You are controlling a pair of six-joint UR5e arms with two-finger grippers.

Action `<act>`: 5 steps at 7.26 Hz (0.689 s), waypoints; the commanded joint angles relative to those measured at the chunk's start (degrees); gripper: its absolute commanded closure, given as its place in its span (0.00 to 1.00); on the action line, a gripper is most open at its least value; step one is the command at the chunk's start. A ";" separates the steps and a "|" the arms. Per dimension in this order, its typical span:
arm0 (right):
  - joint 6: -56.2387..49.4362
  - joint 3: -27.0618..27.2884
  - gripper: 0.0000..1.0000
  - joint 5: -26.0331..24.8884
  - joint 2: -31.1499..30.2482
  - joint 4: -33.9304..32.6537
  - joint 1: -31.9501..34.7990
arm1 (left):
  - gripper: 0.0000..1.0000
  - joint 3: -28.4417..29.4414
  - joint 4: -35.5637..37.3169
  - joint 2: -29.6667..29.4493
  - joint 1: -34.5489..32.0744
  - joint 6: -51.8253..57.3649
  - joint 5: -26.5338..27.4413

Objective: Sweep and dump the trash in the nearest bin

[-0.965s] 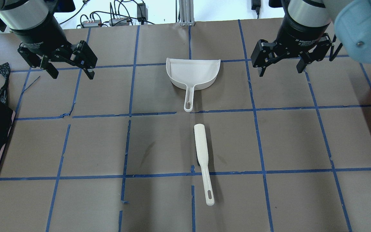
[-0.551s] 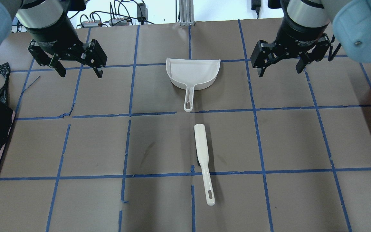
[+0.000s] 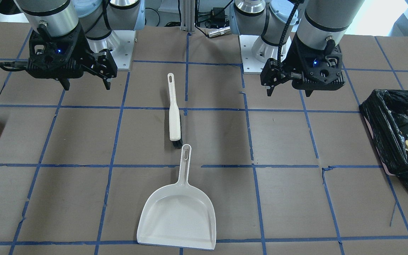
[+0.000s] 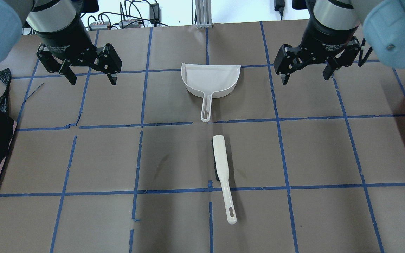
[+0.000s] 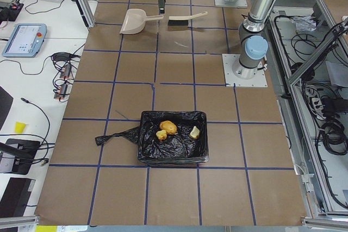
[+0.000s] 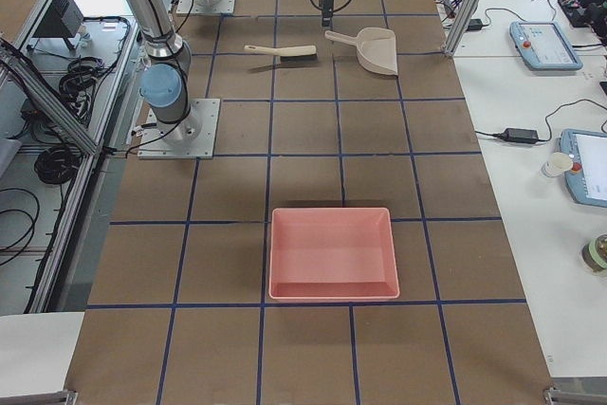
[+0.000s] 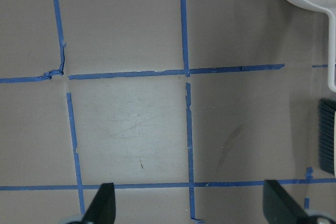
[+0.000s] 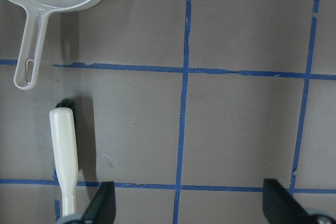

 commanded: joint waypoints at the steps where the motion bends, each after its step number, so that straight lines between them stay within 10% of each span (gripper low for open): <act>1: 0.00 0.00 0.00 0.01 0.03 0.00 0.00 | 0.00 0.78 -1.26 0.09 0.58 -0.07 -0.36; 5: 0.00 -0.09 0.00 -0.08 0.12 -0.08 -0.09 | 0.00 1.21 -4.17 0.89 0.67 -0.07 -0.27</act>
